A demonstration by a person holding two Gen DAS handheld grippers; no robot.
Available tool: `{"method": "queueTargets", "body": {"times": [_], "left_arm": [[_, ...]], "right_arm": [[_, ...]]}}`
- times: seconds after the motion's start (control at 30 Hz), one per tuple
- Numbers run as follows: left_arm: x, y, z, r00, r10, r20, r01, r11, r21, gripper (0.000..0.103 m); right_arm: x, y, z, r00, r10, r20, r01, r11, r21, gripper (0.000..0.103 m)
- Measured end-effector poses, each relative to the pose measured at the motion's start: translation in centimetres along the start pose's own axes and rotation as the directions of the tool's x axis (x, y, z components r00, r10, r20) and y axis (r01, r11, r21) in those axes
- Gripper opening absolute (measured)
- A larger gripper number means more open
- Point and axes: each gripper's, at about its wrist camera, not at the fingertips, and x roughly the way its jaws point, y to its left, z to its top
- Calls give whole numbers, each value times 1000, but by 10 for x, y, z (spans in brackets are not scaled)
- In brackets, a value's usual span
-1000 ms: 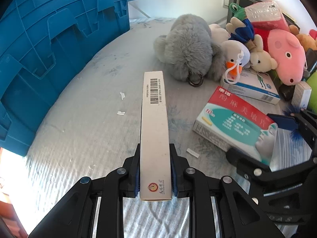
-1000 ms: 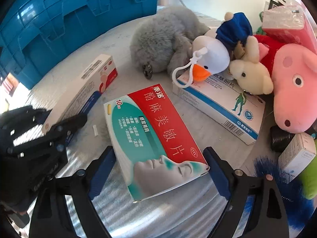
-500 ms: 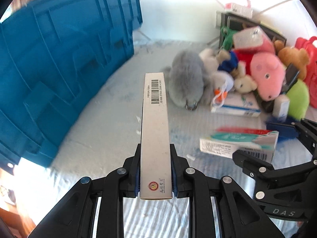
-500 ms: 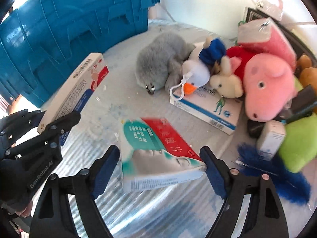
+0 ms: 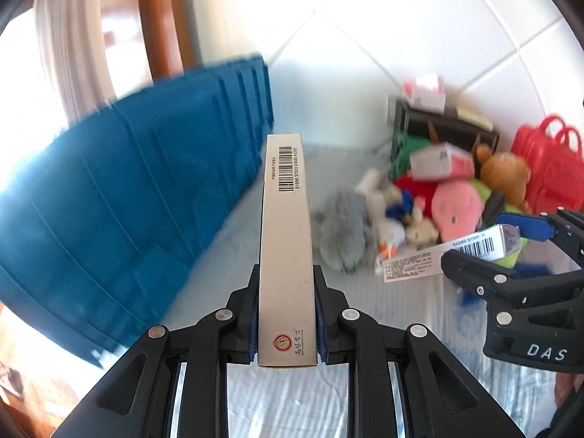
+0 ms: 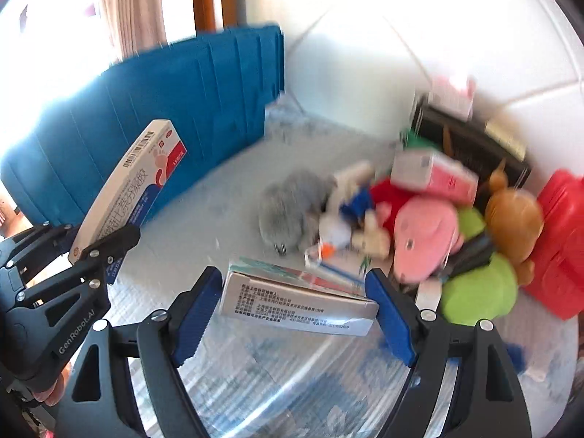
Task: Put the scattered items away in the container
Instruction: 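Carry white box and red-green box into the blue crate and open both grippers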
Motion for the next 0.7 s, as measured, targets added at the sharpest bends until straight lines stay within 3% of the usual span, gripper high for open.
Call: {"method": "queueTargets", "body": {"times": [0.2,0.47,0.53,0.57,0.63,0.7], "left_arm": [[-35,59,47,992,-11,128,11,1000,-5,23],[-61,175,105,965,26,261,-26,1000,-2,23],[-63,210,113,960,52,274,-50,999,-16,23],[-62,225,116,959,66,276,-63,998,-21,23],[-59,257,119,959,91,269,-84,996,-35,23],[-48,286,119,966,108,235,-98,994,-54,23]], "right_arm": [[-37,41,59,991,-35,126,38,999,-24,81],[-73,142,151,951,-34,307,48,998,-36,79],[-76,171,171,940,-11,342,29,999,-46,70],[-77,185,181,934,7,358,13,999,-52,52],[-74,213,199,925,47,377,-23,998,-66,49],[-61,238,215,932,61,357,-34,996,-83,49]]}}
